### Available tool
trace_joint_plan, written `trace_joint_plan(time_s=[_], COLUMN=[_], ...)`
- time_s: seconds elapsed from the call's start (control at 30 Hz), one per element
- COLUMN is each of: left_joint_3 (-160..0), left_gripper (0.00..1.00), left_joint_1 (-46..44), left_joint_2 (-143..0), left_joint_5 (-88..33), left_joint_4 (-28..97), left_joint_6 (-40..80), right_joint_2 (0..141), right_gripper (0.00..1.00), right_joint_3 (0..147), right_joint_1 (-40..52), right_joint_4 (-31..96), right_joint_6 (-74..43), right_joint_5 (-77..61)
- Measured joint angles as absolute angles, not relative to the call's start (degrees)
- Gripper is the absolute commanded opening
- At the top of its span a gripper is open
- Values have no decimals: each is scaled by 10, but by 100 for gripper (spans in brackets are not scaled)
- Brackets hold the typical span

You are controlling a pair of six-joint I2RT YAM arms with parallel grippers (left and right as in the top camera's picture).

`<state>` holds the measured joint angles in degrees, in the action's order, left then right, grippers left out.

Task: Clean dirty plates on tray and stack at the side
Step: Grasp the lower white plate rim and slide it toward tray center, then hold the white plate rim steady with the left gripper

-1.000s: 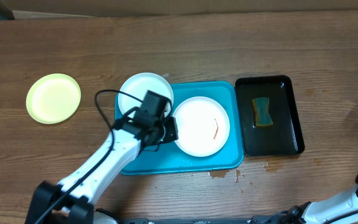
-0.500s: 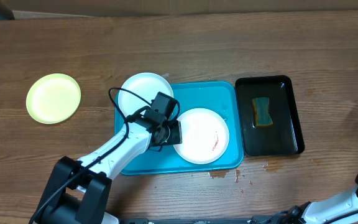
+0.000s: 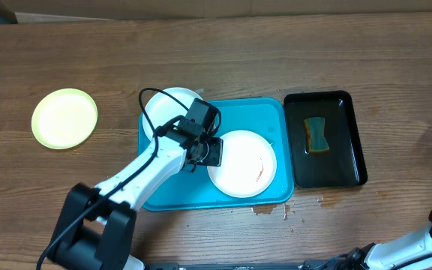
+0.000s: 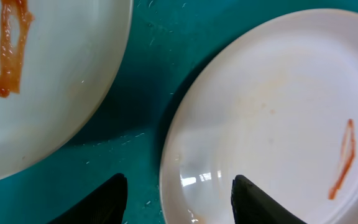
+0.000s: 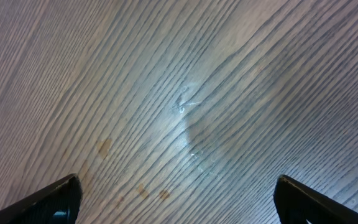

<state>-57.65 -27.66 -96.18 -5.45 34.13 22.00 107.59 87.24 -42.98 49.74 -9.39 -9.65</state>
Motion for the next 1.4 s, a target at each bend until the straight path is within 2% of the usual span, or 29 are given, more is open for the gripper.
trace_joint_plan(time_s=[0.1, 0.43, 0.47, 0.53, 0.63, 0.7, 0.77, 1.4], left_joint_3=[-576, -576, -576, -576, -576, -576, -576, -577], left_gripper=[43, 43, 41, 25, 15, 14, 5, 5], left_joint_1=[-277, -277, -277, -277, -277, -277, -277, -273], left_joint_2=[-985, -1005, -1005, -1005, -1005, -1005, -1005, -1005], left_joint_5=[-51, -48, -48, -48, -46, -46, -45, -32], left_joint_4=[334, 320, 318, 318, 316, 313, 309, 331], left_joint_6=[220, 216, 216, 218, 218, 222, 224, 330], right_joint_2=[1076, 1076, 1076, 1076, 1076, 1076, 1076, 1076], right_gripper=[100, 100, 100, 100, 100, 100, 100, 100], right_joint_3=[873, 873, 873, 872, 873, 873, 873, 873], right_joint_1=[-430, -430, -430, -430, -430, -430, -430, -430], right_joint_4=[497, 488, 486, 486, 486, 486, 486, 486], right_joint_6=[-94, -94, -94, -94, -94, -94, -94, -94], right_joint_5=[-96, -96, -96, -96, -96, -96, -96, -96])
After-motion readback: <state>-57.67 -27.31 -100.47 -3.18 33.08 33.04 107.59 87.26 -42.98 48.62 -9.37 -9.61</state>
